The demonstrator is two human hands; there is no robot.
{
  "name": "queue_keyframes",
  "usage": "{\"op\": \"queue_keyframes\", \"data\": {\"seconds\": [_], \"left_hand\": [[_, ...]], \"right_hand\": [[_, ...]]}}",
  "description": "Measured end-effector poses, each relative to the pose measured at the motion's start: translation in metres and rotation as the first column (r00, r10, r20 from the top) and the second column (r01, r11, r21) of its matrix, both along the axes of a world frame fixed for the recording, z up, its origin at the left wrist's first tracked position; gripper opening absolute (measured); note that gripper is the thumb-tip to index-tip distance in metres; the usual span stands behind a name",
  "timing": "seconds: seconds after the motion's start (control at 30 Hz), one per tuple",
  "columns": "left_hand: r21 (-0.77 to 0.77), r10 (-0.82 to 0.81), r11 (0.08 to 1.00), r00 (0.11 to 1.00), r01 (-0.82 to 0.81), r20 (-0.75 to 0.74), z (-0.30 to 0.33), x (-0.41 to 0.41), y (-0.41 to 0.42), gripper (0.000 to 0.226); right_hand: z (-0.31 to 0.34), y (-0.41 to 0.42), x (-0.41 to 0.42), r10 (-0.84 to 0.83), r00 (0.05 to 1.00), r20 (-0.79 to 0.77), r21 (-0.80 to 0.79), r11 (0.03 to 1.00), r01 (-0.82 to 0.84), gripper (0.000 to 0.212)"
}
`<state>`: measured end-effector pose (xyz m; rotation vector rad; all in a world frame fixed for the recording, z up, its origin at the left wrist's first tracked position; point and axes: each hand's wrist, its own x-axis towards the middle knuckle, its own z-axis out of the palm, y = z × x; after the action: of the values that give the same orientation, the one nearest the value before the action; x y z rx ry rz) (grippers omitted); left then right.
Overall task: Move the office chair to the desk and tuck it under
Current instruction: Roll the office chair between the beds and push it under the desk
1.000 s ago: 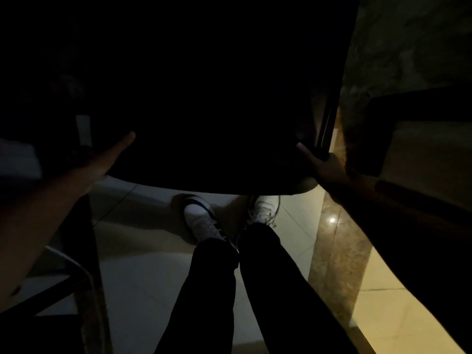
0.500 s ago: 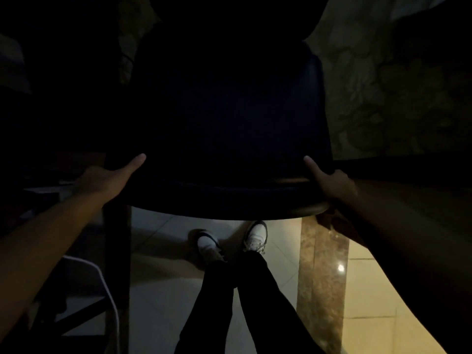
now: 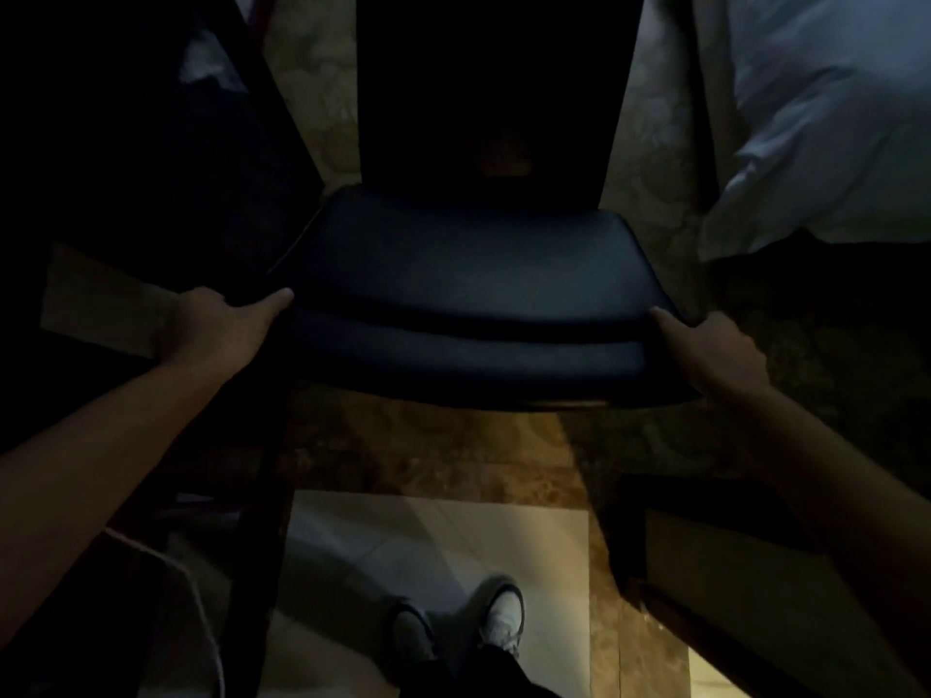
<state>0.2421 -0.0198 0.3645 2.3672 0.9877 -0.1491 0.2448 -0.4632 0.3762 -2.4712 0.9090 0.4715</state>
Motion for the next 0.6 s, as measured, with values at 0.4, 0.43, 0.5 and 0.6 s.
{"op": "queue_keyframes", "data": {"seconds": [0.4,0.43,0.5,0.6], "left_hand": [[0.235,-0.052,0.972,0.984,0.011,0.170,0.109,0.196,-0.039,0.053],[0.252,-0.072,0.967,0.980,0.023,0.188,0.118,0.210,-0.041,0.053],[0.318,-0.172,0.943,0.963,0.100,0.208,0.136,0.244,-0.043,0.047],[0.442,-0.411,0.826,0.910,0.351,0.045,0.154,0.294,-0.040,0.037]], "right_hand": [[0.117,-0.004,0.181,0.050,0.952,0.301,0.030,0.998,-0.062,0.052],[0.123,-0.005,0.196,0.026,0.948,0.319,0.030,0.999,-0.038,0.052],[0.136,-0.007,0.229,0.036,0.950,0.310,-0.021,0.999,-0.031,0.052],[0.157,-0.006,0.277,0.099,0.958,0.268,-0.082,0.993,-0.079,0.051]]}}
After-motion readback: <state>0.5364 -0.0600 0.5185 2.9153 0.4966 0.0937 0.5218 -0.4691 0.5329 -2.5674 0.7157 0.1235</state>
